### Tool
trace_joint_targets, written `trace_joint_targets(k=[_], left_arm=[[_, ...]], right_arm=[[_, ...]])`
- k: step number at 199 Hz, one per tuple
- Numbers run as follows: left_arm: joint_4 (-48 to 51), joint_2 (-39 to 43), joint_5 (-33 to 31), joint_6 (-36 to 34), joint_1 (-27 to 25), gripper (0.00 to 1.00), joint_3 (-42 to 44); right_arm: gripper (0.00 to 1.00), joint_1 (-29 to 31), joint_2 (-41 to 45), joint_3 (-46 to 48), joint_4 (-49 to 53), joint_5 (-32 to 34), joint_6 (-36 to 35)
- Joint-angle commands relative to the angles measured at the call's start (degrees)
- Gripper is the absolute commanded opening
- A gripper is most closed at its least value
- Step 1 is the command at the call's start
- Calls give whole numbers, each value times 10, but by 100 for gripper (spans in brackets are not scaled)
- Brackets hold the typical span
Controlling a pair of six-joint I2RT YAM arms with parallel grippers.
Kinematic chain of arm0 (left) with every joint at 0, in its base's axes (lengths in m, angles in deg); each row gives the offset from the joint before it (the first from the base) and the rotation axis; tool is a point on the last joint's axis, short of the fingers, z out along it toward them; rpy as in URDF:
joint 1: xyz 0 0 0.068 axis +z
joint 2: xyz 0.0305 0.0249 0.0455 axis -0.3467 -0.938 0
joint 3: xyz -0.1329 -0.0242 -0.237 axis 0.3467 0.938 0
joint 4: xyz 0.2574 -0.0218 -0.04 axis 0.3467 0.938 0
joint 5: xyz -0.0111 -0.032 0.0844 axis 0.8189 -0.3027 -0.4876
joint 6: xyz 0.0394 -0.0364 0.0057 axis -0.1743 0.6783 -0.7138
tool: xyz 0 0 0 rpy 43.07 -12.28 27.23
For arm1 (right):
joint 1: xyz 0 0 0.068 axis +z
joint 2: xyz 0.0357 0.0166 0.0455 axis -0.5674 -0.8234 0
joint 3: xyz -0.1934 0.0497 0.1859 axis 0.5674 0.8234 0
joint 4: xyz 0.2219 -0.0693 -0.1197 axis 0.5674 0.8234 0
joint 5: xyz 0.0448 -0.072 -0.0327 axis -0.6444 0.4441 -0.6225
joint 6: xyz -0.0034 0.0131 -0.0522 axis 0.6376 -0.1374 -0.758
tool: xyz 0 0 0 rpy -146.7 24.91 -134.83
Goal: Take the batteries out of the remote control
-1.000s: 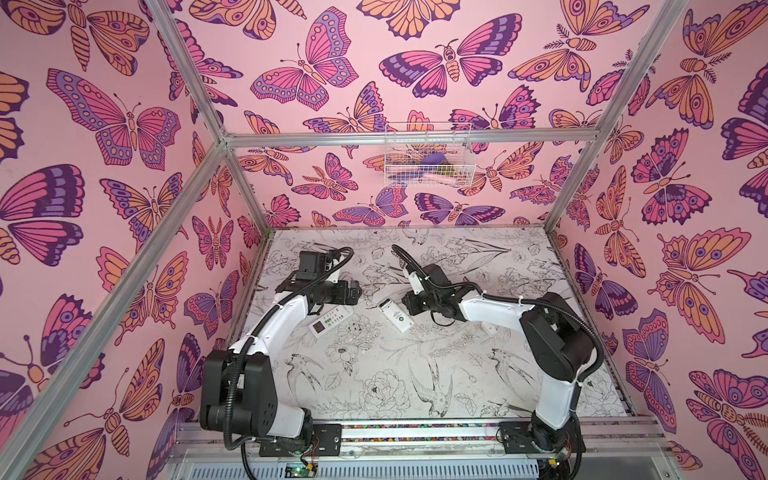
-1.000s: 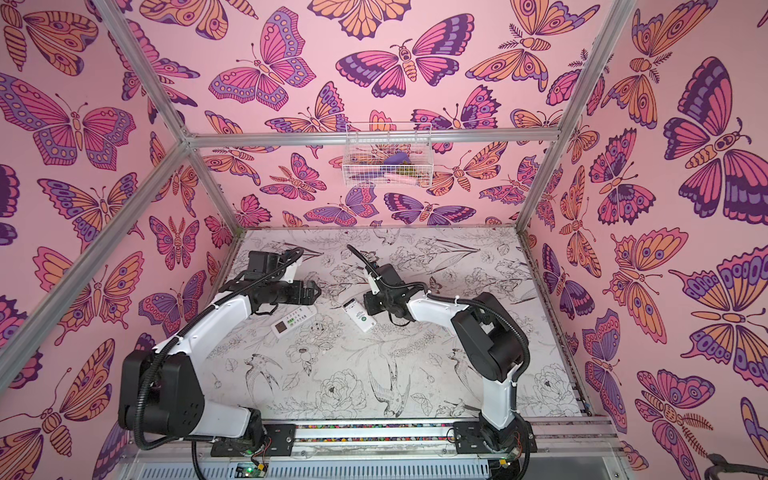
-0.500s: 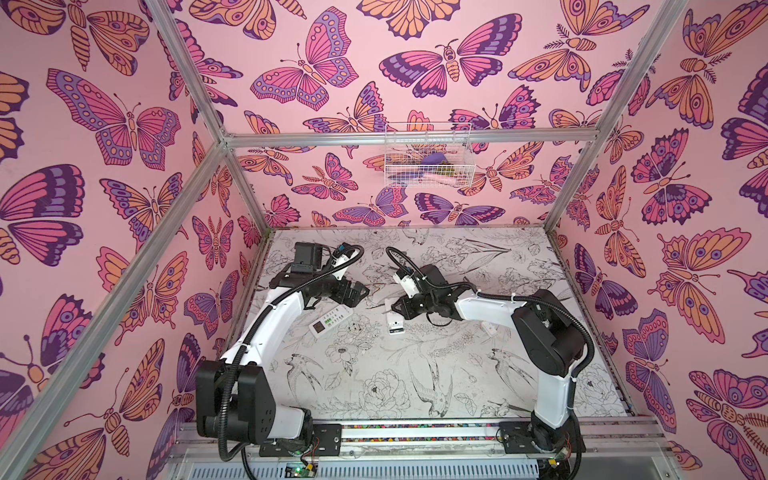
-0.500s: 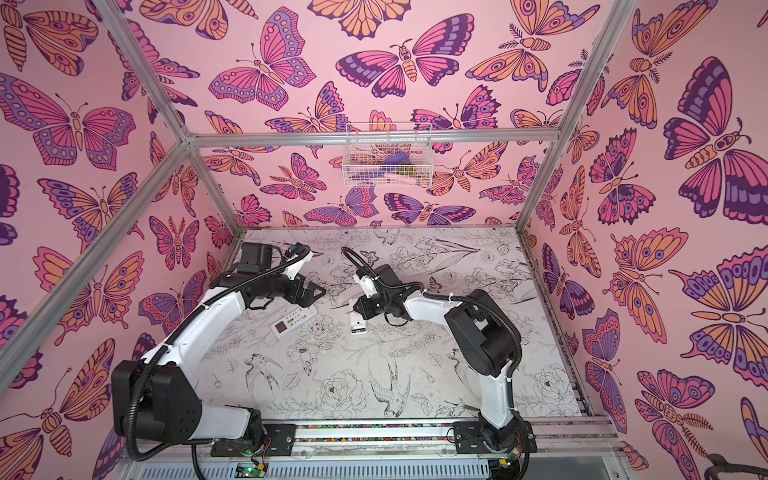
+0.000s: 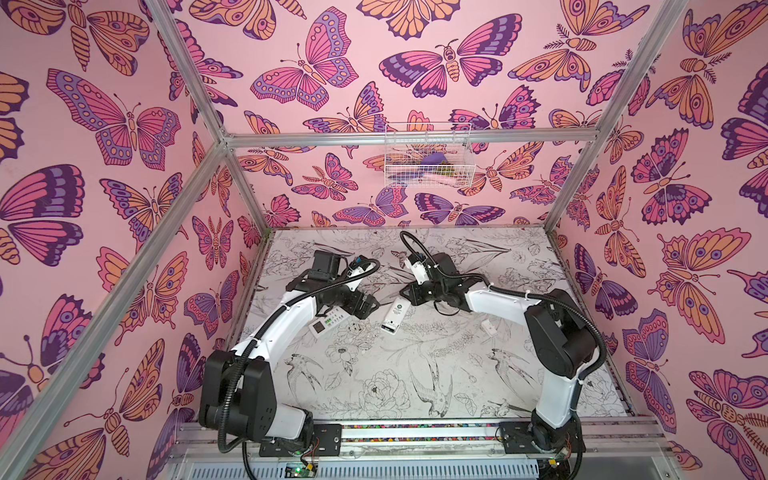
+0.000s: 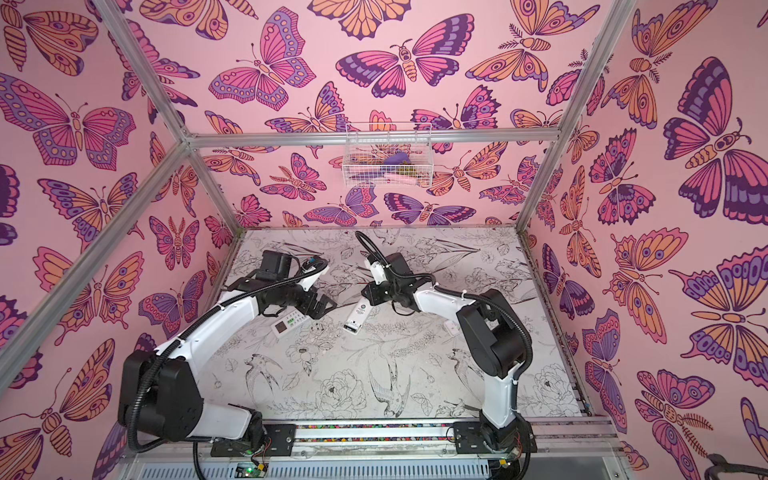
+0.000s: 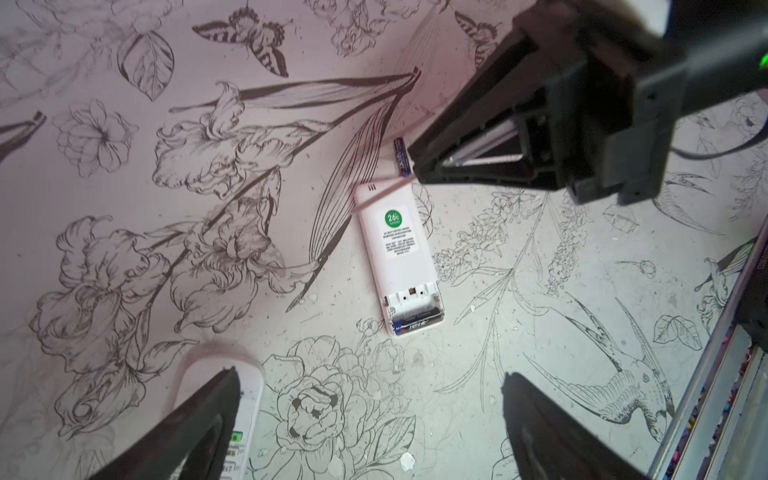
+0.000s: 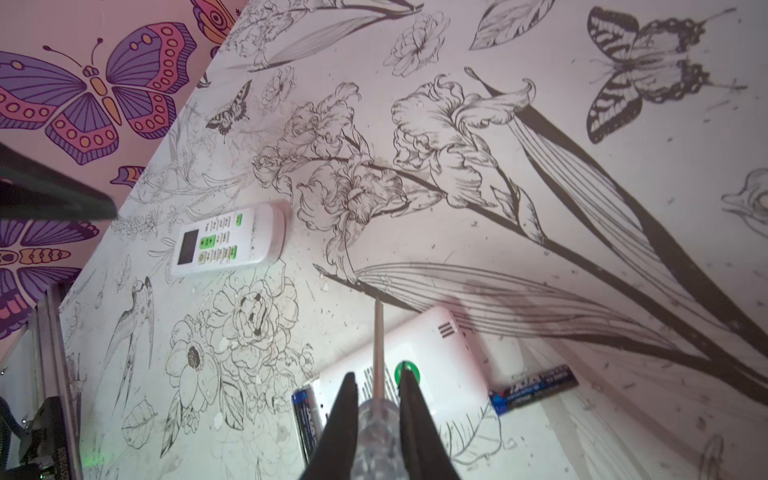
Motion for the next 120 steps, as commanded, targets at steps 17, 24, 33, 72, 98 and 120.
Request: trace_joint_targets(k=[17,24,33,72,98,120], left_arm=[[-37,12,5,-39,-5,100,48],[-42,8,9,-50,-8,100,53],[-50,4,15,-63,-10,100,61],[-68,-20,37,-151,-41,100,90],[-90,-40,31,-190,-54,100,99],[-115,-42,23,-246,-54,100,114]], right_arm=[[0,3,-30,-35,44,20,-7],[0,2,-28,-31,48,22,-9],[0,1,-29,-29,54,24,-14],[0,-4,-16,-14,85,23,-22],[0,-6,1,0,93,21,-24],[0,-11,25,16,93,17,-17]])
